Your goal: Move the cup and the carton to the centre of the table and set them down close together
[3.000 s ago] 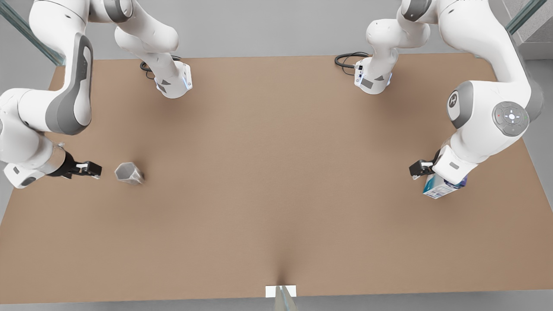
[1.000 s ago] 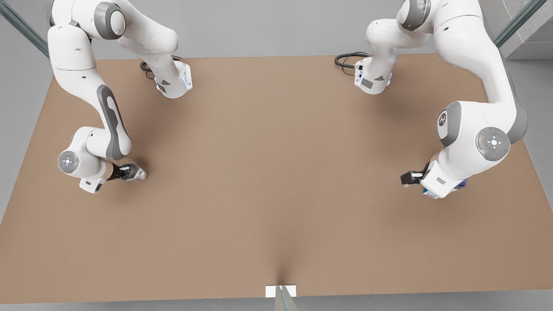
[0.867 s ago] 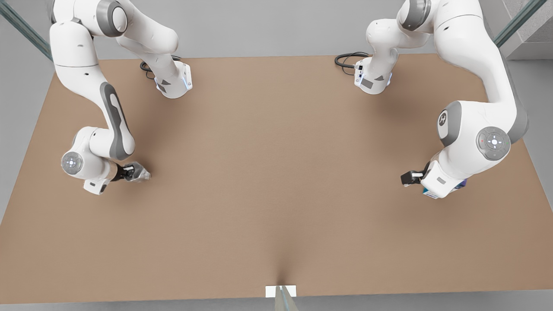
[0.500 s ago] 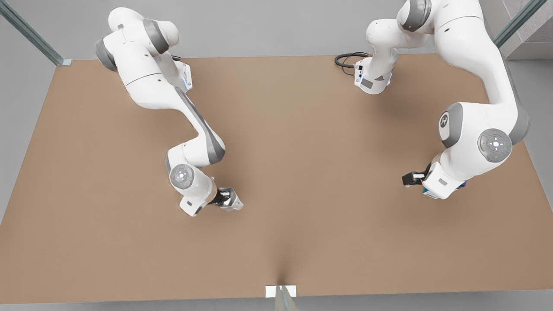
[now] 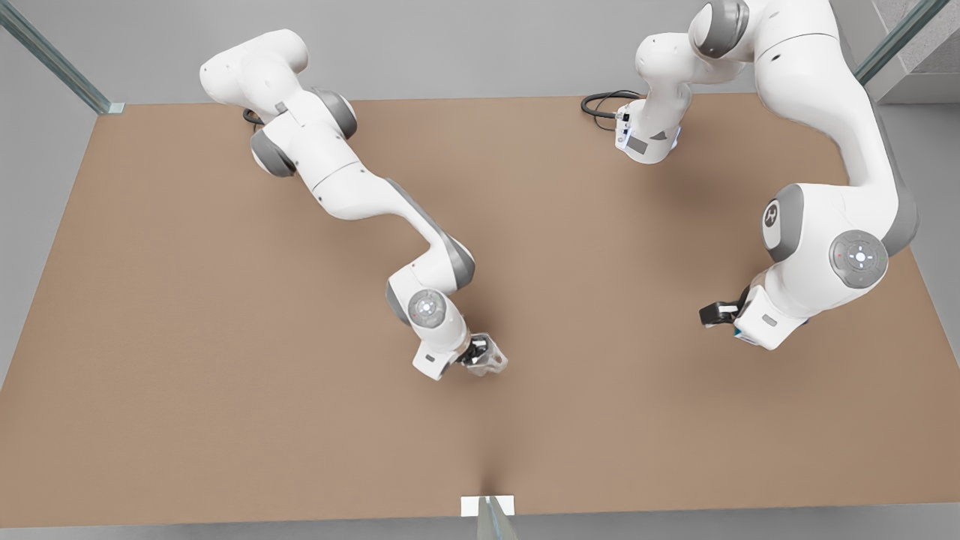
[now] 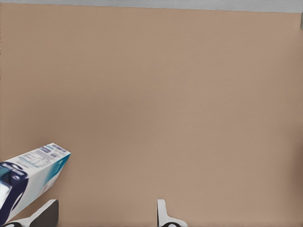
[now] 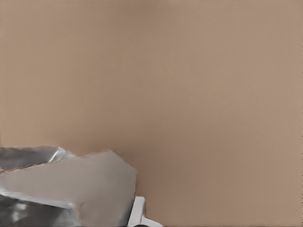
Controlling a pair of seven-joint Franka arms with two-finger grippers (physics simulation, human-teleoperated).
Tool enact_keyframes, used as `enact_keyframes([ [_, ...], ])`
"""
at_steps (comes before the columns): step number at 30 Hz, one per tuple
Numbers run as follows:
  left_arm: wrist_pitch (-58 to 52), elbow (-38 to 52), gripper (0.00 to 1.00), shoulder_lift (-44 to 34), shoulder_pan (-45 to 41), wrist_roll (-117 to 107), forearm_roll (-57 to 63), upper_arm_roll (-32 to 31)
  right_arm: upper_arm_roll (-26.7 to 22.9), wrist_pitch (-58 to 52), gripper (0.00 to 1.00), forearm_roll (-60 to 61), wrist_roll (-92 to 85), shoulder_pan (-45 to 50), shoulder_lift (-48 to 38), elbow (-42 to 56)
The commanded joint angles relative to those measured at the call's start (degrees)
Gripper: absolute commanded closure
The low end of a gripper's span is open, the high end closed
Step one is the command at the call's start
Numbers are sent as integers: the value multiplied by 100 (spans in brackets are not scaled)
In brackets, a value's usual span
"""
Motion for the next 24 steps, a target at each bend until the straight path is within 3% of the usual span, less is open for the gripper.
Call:
enact_keyframes([
  [1, -2, 0, 0, 0, 7, 0, 2, 0, -18, -16, 79, -46, 25, 0, -1, -1],
  [3, -19, 0, 0, -27, 7, 53, 117, 0, -27, 1, 76, -46, 25, 9, 0, 8],
  [8, -19, 70, 0, -27, -2, 44, 117, 0, -53, 28, 43, 77, 42, 62, 35, -1],
  [11, -28, 70, 0, -44, -2, 35, 125, 0, -62, 37, 31, 77, 60, 88, 35, -1],
  [12, -28, 79, 0, -62, 7, 35, 125, 0, -89, 72, 9, 77, 60, 88, 35, -1],
  [13, -28, 79, 0, -71, -2, 17, 125, 0, -89, 89, 0, 77, 60, 88, 43, -1],
  [24, -309, 158, 0, -334, -19, 44, 160, 0, -133, 45, 0, 138, 139, 167, -79, -45],
])
